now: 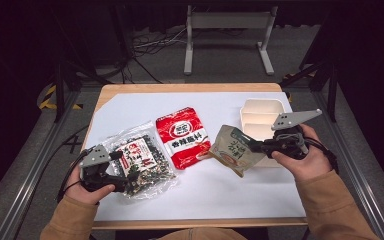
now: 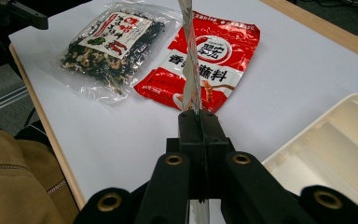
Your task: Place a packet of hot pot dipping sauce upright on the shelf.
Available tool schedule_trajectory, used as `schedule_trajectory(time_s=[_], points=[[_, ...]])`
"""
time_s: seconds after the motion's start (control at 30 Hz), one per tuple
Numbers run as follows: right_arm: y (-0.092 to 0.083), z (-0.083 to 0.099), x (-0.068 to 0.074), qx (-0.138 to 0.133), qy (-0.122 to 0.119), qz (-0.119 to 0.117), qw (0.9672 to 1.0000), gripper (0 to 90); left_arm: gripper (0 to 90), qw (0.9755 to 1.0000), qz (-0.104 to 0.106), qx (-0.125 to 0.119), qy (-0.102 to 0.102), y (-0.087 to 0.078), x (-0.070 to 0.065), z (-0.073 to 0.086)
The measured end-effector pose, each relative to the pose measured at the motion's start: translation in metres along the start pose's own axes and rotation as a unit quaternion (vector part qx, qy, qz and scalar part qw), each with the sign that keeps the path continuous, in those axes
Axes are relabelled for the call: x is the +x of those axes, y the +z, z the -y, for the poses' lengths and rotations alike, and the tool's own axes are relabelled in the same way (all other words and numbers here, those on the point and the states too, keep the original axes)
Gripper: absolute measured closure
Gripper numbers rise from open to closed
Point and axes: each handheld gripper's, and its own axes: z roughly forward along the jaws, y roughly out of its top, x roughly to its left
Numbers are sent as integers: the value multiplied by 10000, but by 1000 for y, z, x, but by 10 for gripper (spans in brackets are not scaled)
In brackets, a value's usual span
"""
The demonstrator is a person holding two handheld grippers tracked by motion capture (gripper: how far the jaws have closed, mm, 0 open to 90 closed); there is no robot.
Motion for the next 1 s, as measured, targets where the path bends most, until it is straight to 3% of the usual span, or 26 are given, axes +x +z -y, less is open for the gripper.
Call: schedule_trajectory(time_s=[0.6, 1.0], points=[[-22, -37, -23, 59, -411, 109, 9991, 898, 83, 9997, -164, -27, -162, -9, 5, 8], [-25, -54, -31, 1, -674, 483, 9966, 898, 83, 9996, -252, -22, -134, -13, 12, 12]])
